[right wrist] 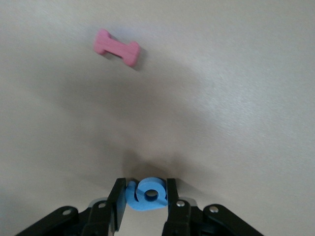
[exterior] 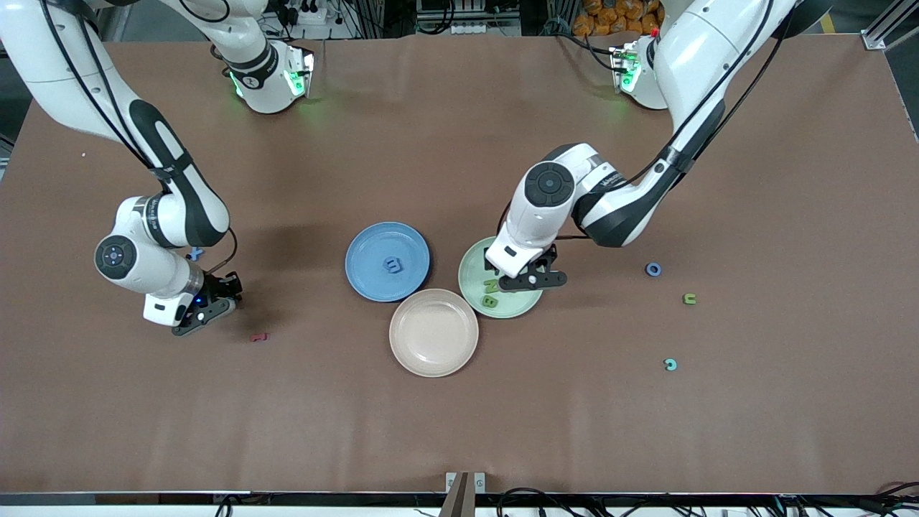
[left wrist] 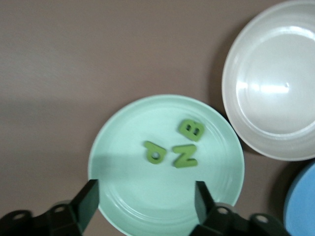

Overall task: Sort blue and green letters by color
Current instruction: 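Drop the p on the green plate while the right gripper carries g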

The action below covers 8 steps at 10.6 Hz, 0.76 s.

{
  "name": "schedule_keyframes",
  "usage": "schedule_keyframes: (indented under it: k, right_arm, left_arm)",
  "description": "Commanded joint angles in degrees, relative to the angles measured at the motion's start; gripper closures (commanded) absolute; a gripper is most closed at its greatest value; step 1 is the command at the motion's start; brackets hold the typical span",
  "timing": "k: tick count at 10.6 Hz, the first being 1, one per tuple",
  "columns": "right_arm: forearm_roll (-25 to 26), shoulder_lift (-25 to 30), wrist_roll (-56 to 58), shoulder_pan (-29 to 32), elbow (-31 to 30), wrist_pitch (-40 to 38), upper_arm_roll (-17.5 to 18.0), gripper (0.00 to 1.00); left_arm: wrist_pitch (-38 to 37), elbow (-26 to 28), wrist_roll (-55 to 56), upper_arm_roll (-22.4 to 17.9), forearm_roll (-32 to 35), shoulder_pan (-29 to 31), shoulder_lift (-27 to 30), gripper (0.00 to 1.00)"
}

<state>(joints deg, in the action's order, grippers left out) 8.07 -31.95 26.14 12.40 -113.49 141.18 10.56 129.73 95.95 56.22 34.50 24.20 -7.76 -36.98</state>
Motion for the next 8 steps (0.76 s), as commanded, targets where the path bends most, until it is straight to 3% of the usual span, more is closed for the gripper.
schedule_keyframes:
  k: [1,4,8]
  right_arm:
    - [0.0,1.2,-10.2,-2.6,5.8,-10.2,4.2,1.0]
    - [0.0,1.2,-24.2,-2.6,7.6,-13.9,11.8,1.0]
    - [0.0,0.8,-47.2,-6.0,7.8,-15.2,19.7,1.0]
  left_arm:
    - [-7.3,0.4,-1.0,-0.3,0.1,4.7,7.6,0.0]
    - [-13.1,1.2,-22.7,-0.1,0.1,14.0,11.9,0.0]
    - [-12.2,4.8,-46.7,0.1,0.1,27.7,12.4,0.0]
